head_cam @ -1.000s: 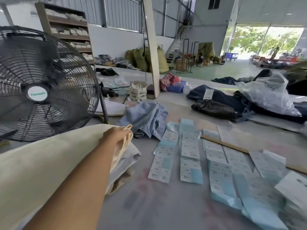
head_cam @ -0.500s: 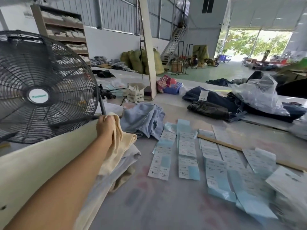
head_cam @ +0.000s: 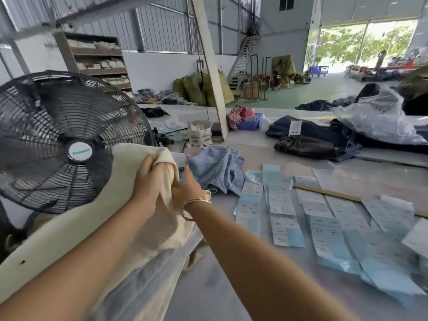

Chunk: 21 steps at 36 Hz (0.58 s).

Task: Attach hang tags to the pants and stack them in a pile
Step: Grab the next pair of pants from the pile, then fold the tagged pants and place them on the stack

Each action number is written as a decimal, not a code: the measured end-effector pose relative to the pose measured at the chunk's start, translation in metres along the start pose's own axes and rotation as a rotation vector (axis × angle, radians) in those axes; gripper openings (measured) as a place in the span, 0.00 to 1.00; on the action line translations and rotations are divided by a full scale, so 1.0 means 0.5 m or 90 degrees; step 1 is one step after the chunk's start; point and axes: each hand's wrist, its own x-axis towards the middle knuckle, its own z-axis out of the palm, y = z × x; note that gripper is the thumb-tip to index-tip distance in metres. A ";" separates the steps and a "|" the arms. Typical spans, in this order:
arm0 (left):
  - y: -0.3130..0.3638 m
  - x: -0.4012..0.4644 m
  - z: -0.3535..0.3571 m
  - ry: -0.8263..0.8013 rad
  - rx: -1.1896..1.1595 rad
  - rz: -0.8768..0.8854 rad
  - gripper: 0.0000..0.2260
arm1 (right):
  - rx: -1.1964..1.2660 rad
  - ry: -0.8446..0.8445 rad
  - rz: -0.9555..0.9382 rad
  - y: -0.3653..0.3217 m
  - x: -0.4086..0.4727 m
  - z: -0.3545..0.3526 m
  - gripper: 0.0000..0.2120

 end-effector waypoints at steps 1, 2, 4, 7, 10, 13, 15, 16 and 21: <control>0.004 0.002 -0.007 -0.016 0.019 0.015 0.07 | -0.028 -0.013 -0.006 -0.011 0.014 -0.004 0.26; 0.011 0.002 -0.016 -0.050 0.046 0.033 0.06 | -0.070 -0.035 -0.014 -0.018 0.025 -0.006 0.22; 0.026 0.004 -0.036 -0.151 0.123 0.064 0.03 | -0.124 -0.048 -0.003 -0.027 0.042 -0.011 0.16; 0.054 0.018 -0.068 -0.202 0.222 0.070 0.15 | -0.038 -0.018 0.007 -0.035 0.049 -0.022 0.15; 0.100 0.057 -0.098 -0.060 0.420 0.264 0.05 | 0.096 0.036 -0.015 -0.061 0.036 -0.046 0.16; 0.179 0.111 -0.122 -0.144 0.682 0.375 0.31 | 0.163 0.045 -0.065 -0.103 0.031 -0.081 0.17; 0.240 0.118 -0.120 -0.263 0.815 0.373 0.39 | 0.174 0.036 -0.081 -0.135 0.023 -0.108 0.17; 0.272 0.117 -0.112 -0.292 0.853 0.384 0.39 | 0.187 0.030 -0.074 -0.148 0.020 -0.125 0.17; 0.430 0.082 -0.054 -0.412 0.919 0.381 0.24 | 0.304 -0.009 -0.099 -0.176 -0.035 -0.229 0.08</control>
